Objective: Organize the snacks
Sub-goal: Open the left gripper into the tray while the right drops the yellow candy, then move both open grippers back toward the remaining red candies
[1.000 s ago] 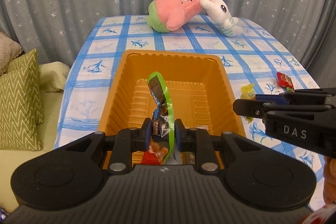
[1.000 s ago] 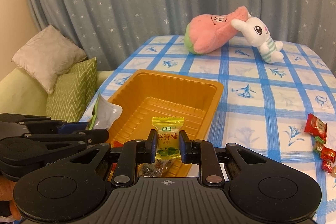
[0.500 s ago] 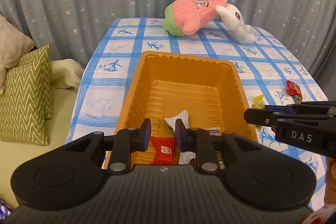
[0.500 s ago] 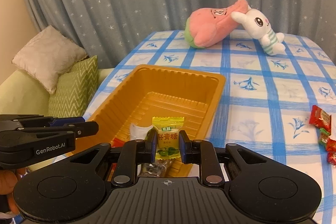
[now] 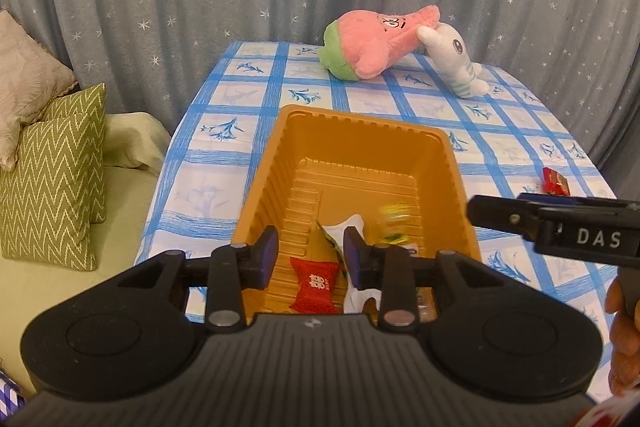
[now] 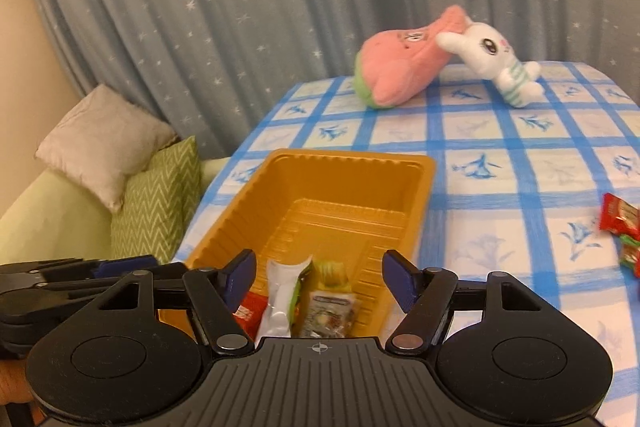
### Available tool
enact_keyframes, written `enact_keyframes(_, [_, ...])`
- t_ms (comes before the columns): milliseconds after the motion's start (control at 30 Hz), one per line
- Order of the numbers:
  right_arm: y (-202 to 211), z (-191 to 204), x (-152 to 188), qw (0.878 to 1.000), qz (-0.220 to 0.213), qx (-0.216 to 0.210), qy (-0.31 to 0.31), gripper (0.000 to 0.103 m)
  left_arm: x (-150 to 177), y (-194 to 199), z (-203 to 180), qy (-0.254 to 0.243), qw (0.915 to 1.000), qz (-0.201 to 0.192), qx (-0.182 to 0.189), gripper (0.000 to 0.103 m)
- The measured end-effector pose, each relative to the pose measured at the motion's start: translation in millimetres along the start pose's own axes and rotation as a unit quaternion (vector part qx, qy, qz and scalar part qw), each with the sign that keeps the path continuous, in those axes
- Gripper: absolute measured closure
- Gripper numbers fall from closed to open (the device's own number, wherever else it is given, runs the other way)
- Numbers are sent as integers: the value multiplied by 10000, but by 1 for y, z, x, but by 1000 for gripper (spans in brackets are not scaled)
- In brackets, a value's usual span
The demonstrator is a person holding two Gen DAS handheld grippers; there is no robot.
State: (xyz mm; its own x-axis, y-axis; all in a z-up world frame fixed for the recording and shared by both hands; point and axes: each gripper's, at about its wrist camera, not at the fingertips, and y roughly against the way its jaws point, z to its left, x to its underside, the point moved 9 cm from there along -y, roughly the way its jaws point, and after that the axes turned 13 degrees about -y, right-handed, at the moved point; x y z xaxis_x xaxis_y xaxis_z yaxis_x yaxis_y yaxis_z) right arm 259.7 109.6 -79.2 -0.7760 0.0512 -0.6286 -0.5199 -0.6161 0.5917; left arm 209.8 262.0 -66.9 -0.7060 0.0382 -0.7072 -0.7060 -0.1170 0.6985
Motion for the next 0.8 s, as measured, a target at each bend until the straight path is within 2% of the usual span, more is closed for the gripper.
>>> enact_keyframes(400, [68,-42,10,9978,-294,471,-371,33,2,39,-32,192,9996,-162,106,63])
enact_keyframes(733, [130,-72,20,9945,-561,811,-356,33,0,68,-79,151,9990,-317,259,55])
enact_keyframes(800, [140,-79,21,9937,-613,878,-342,33,0,72,-90,150,9989,-329,292,49])
